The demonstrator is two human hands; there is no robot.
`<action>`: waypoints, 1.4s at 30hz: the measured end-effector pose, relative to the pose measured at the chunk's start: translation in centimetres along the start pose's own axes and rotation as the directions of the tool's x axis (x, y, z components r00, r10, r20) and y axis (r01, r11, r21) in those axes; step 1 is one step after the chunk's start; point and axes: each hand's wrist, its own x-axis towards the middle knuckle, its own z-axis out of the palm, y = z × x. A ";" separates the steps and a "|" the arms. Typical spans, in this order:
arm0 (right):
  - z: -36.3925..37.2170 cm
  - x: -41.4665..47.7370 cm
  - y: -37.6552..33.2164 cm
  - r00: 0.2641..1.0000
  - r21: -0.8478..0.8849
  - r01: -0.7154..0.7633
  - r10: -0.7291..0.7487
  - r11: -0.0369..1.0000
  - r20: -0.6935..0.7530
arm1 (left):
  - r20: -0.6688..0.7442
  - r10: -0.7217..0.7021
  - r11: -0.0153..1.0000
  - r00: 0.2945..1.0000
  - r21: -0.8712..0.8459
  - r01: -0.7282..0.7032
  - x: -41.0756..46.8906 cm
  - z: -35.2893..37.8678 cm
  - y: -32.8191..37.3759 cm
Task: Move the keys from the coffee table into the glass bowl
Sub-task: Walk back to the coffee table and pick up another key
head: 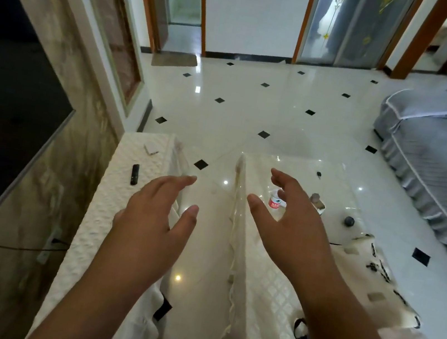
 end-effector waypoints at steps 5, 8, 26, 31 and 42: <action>2.3 4.0 -2.6 0.999 -0.046 0.000 -0.002 0.999 -0.044 | 0.032 0.042 0.998 0.999 -0.040 -0.041 5.4 -1.5 -2.5; 4.3 6.8 -4.7 0.998 -0.074 0.002 -0.007 0.997 -0.057 | 0.032 0.068 0.996 0.997 -0.059 -0.066 8.8 -3.0 -4.3; 13.8 18.1 -9.6 0.991 -0.135 0.011 -0.028 0.991 -0.127 | 0.073 0.138 0.988 0.988 -0.075 -0.132 22.2 -7.1 -12.5; 16.2 23.0 -9.3 0.996 -0.098 0.033 -0.041 0.995 -0.076 | 0.071 0.097 0.994 0.993 -0.056 -0.093 26.7 -6.6 -13.6; 18.3 41.6 -6.3 1.000 0.036 0.027 -0.027 0.999 0.006 | 0.055 -0.001 1.000 0.998 0.006 0.001 43.3 -3.1 -11.5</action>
